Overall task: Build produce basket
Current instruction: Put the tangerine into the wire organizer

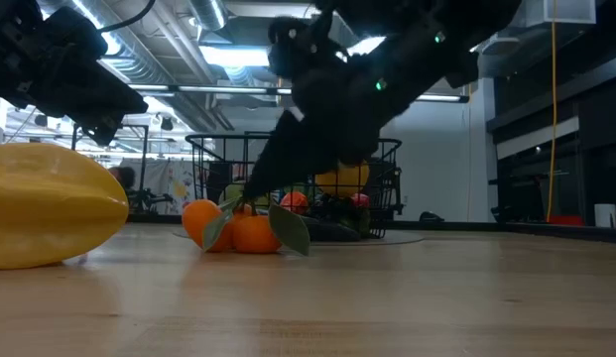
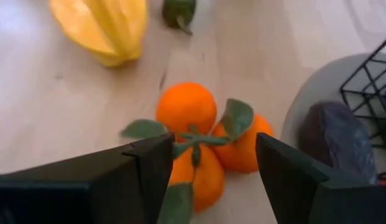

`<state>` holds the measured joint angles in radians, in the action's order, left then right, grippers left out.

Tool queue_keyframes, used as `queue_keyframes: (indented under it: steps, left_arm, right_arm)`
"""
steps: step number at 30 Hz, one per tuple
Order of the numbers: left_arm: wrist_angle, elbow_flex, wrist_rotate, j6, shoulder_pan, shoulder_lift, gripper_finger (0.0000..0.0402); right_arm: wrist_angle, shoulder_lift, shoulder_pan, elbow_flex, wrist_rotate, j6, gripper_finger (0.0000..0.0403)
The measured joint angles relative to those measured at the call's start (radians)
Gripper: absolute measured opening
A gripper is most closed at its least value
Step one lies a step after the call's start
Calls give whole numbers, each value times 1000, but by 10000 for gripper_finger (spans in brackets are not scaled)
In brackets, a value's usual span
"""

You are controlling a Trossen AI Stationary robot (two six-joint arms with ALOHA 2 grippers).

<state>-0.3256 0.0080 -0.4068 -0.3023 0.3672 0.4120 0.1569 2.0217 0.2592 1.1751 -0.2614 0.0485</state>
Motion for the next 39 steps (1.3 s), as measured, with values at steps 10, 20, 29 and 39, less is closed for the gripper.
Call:
queue_keyframes:
  steps: [10,20,29,39]
  left_arm:
    - [0,0,0,0,0,0,41]
    - [0,0,0,0,0,0,41]
    - [0,0,0,0,0,0,41]
    - [3,0,1,0,0,0,41]
  right_arm:
    - [57,49,0,-1,-8,36,213]
    - [43,49,0,-1,-8,131,106]
    - [61,46,5,-1,-11,161,4]
    - [11,15,58,130,-15,31,1]
